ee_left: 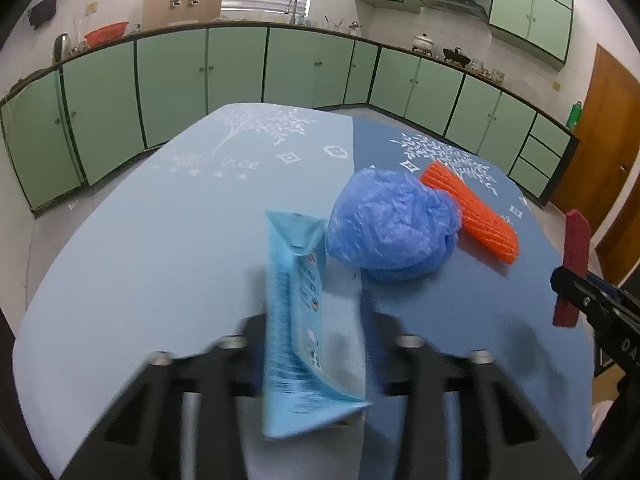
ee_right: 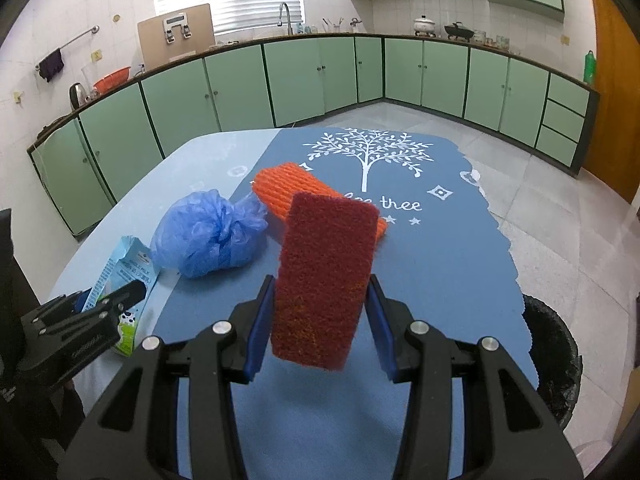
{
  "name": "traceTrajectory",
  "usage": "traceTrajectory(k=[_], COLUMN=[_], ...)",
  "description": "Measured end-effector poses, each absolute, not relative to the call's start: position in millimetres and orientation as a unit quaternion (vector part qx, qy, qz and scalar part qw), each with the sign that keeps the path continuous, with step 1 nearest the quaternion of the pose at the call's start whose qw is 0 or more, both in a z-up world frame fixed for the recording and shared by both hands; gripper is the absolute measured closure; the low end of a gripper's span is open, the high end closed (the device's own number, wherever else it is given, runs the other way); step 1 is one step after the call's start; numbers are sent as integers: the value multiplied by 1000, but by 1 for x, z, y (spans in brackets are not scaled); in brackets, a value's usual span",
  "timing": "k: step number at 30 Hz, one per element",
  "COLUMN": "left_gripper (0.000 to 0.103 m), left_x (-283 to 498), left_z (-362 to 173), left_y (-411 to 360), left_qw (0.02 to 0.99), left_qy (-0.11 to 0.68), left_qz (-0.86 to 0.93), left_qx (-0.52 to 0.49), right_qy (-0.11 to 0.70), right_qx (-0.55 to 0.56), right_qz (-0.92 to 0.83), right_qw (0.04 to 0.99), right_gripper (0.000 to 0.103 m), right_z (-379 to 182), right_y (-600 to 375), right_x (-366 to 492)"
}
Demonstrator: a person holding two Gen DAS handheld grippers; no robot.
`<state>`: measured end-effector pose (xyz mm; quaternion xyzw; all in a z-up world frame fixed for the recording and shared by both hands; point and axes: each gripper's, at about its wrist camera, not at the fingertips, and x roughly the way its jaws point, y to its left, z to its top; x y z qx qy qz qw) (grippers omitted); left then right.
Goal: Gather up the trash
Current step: 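Grasp the blue milk carton with the left tool while the right tool holds the red pad, then carry the blue carton and red pad to the bin and open both tools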
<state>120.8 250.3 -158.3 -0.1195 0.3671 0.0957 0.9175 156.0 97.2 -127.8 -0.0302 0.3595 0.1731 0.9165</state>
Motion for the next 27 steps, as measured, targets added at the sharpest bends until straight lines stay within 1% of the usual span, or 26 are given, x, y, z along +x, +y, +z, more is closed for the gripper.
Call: traceTrajectory(k=[5, 8, 19, 27], left_gripper=[90, 90, 91, 91], left_x=[114, 108, 89, 83], left_z=[-148, -135, -90, -66], left_y=[247, 239, 218, 201], left_qw=[926, 935, 953, 963], left_qy=[347, 328, 276, 245], left_qz=[95, 91, 66, 42], left_qx=[-115, -102, -105, -99], right_qy=[356, 350, 324, 304], right_qx=[-32, -27, -13, -9], right_qz=[173, 175, 175, 164], right_qw=[918, 920, 930, 938], right_gripper=[60, 60, 60, 60], right_z=[-124, -119, -95, -78], right_y=[98, 96, 79, 62], right_x=[154, 152, 140, 133])
